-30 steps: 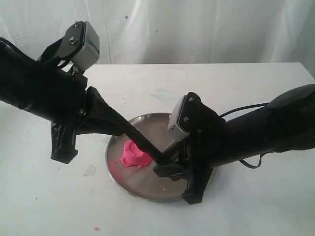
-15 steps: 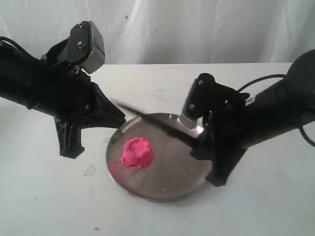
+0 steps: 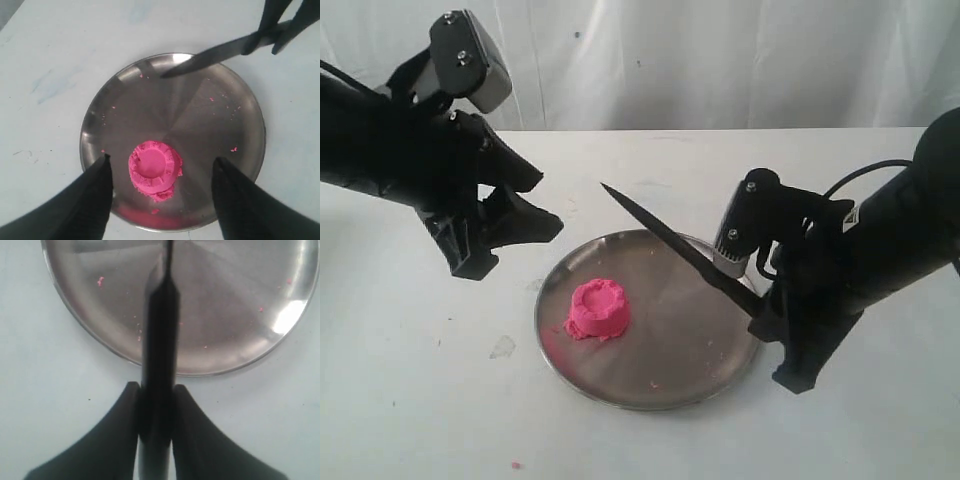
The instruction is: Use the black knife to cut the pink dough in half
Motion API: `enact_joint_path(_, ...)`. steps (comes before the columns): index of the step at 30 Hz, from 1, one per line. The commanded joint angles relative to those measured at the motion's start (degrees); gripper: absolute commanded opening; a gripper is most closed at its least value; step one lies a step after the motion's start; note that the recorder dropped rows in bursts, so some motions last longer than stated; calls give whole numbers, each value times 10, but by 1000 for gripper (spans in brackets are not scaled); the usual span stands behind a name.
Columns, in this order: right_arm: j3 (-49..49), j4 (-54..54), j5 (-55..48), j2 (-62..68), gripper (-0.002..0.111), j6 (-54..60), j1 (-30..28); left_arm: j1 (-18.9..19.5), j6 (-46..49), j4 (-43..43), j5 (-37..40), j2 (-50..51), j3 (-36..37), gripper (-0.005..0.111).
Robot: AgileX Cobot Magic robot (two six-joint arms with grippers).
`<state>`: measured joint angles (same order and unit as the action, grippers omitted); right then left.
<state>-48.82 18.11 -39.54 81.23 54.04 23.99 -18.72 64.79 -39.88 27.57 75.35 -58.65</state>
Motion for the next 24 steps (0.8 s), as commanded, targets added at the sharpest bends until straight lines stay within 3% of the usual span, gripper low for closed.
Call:
enact_joint_path(1,-14,-12,-27,-6,0,-7,4,1,-10,-86,3,-8,-2,62)
enact_joint_path(5,-14,-66,-27,-6,0,-50,40,1,-11,-213,-21,-8,-2,59)
enact_joint_path(8,-14,-99,-27,-6,0,-70,69,1,-5,-298,-43,-8,-2,44)
enact_joint_path(10,-14,-121,-27,-5,0,-93,82,1,-3,-316,-54,-6,-2,29)
enact_joint_path(14,-17,-147,-26,-4,0,-120,91,-4,4,-339,-22,7,-2,12)
enact_joint_path(24,-53,-153,-68,2,0,-134,91,-47,18,-342,-43,70,-2,11)
